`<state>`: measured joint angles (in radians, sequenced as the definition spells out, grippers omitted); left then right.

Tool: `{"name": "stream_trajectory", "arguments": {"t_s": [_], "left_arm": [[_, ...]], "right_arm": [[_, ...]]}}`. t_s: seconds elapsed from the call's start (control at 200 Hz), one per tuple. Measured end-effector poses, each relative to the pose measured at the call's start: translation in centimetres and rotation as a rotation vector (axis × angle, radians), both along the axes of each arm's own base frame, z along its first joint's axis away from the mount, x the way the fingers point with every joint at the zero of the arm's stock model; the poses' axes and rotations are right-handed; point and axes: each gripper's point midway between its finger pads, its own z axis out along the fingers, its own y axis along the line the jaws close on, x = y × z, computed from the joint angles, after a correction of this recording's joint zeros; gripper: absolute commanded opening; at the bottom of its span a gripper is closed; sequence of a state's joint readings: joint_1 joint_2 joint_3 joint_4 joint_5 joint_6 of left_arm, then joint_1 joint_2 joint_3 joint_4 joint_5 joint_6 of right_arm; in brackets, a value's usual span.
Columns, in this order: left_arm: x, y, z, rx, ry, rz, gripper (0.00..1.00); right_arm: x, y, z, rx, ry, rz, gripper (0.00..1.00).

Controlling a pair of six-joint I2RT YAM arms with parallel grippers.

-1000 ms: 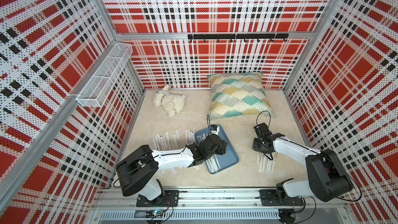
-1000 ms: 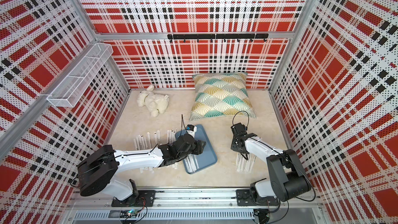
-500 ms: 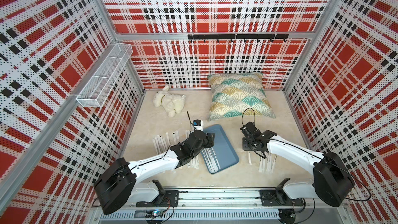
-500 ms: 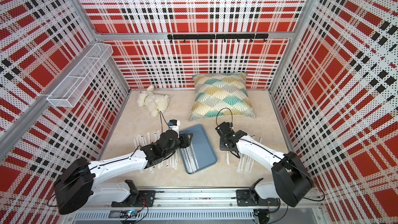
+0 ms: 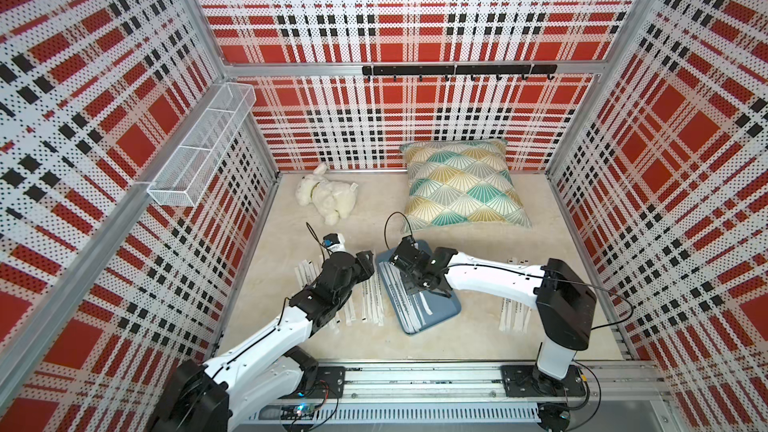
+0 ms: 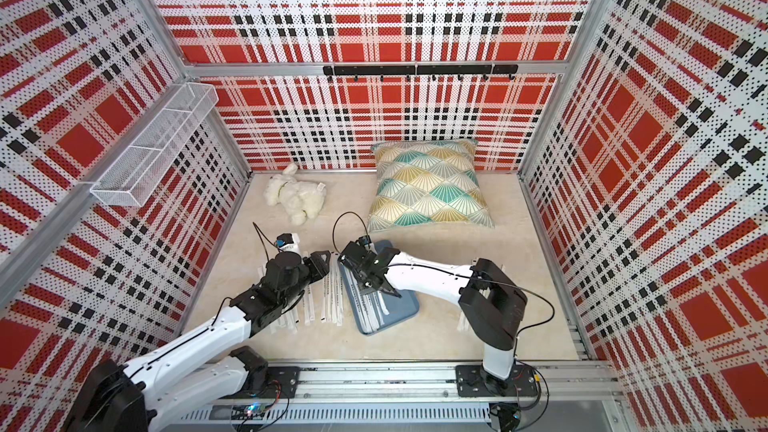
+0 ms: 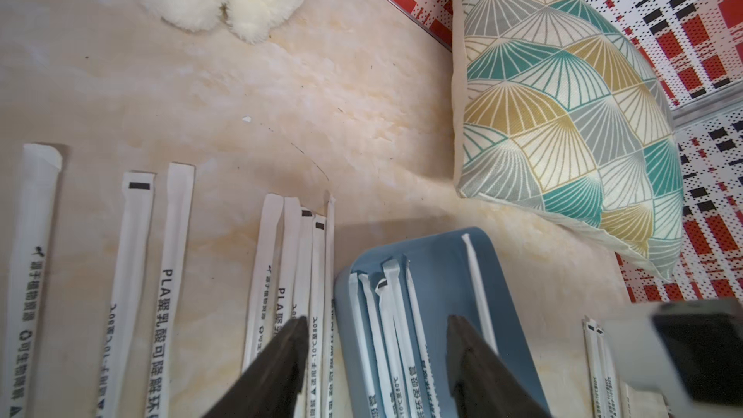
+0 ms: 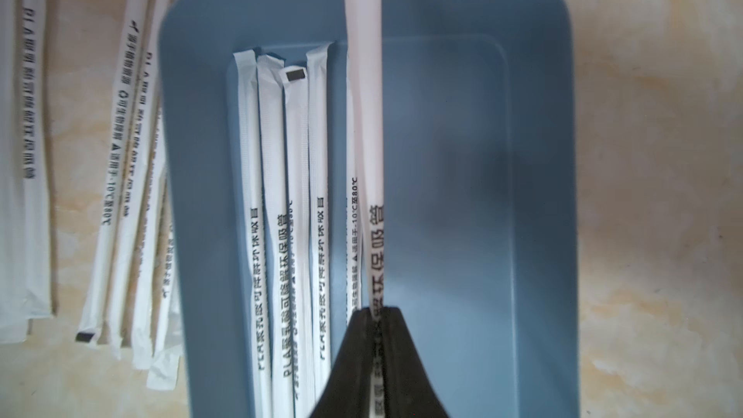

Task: Put the straws into the storage box
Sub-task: Place the straw in the storage box.

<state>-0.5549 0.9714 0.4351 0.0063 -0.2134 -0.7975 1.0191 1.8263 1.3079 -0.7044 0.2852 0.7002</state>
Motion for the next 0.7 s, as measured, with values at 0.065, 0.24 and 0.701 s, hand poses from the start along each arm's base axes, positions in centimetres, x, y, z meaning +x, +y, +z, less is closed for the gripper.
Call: {"name": "stream_trajectory", "arguments": {"t_s": [0.065,0.24,0.701], "left_arm": [[-0.2,-0.1,-0.3,-0.005,0.010,-0.003,0.59],[-0.5,-0.1,-1.1,-0.006,0.031,-0.014,0.59],[-0.8,-0.6,-1.6,-0.015,0.037,-0.037,0.59]], "right_arm": [[0.1,0.2,-1.3,-0.017,0.014,0.000,0.15],[-0.1,0.5,-3.6,-0.026,0.045,-0.009,0.16],[-0.3,0.7,-4.9,-0.024,0.062,-0.010,0.22]]}}
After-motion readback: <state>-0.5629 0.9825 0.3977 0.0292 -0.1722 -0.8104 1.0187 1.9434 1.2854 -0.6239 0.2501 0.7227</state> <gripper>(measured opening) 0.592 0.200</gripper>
